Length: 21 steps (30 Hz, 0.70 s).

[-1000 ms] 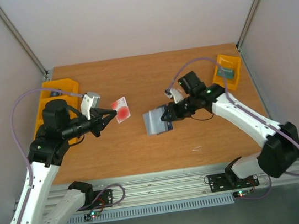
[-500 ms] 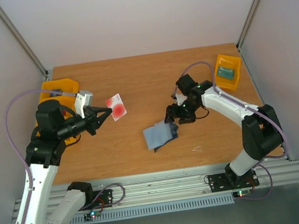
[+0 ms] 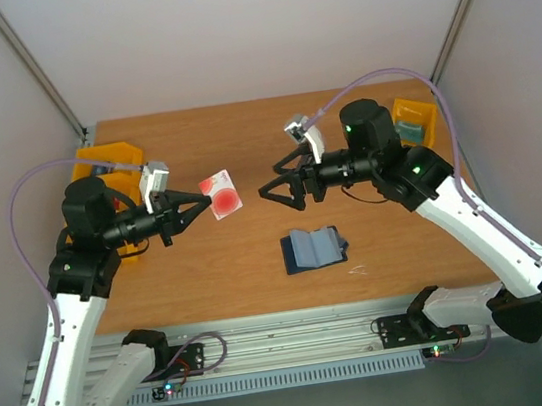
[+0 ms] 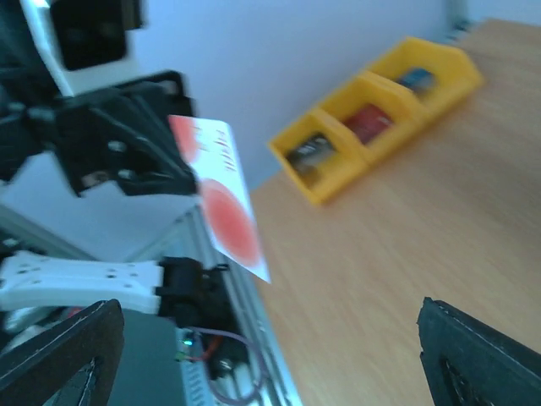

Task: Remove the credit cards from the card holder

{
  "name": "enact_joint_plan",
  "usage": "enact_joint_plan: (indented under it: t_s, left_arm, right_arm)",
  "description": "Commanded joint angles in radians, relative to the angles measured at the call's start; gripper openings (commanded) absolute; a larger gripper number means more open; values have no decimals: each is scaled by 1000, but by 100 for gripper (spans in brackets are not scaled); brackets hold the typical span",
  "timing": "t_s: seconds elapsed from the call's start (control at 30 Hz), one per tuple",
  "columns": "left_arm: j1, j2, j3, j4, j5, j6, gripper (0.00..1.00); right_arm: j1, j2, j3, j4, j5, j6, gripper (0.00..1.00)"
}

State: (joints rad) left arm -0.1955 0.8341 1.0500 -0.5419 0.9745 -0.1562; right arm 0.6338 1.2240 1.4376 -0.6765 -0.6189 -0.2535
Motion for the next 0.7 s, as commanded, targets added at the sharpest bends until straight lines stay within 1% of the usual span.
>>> enact_joint_plan:
  t_s: [0.0,0.07,0.13,0.2,0.27,0.33,0.4,0.47,0.5,0.57,0.6,0.67]
  left_arm:
    - [7,-6,-33,171,126,-84,0]
    - [7,-13,-53,219,156,-109,0]
    - [5,-19,-68,257,176,-138,0]
    - [5,-22,-75,273,176,-151,0]
    - [6,-24,-84,293,173,-167,0]
    - [5,-27,-105,333,177,-193,0]
    - [5,-28,-119,368,178,-228,0]
    - [3,-27,-123,386,176,-249,0]
    - [2,-27,-123,386,177,-252,0]
    - [1,-30,-121,361,153,-244,0]
    - [1,-31,-118,329,130,-222,7]
    - [1,-38,-104,231,71,-157,50]
  right_arm:
    - [31,49,-57,290,-227,84,95]
    - [44,80,-50,323,-238,100,92]
    - [64,105,-32,335,-264,103,84]
    - [80,127,-16,352,-311,115,69]
    - [82,149,-7,368,-362,149,56]
    - [82,171,1,367,-387,173,44]
    - [83,183,-1,381,-404,196,30]
    - [85,180,-9,400,-403,210,7]
    - [85,174,-13,400,-397,213,2]
    - [83,159,-14,378,-358,208,1]
    - [80,154,-9,356,-337,208,1]
    - [60,153,9,299,-317,233,1]
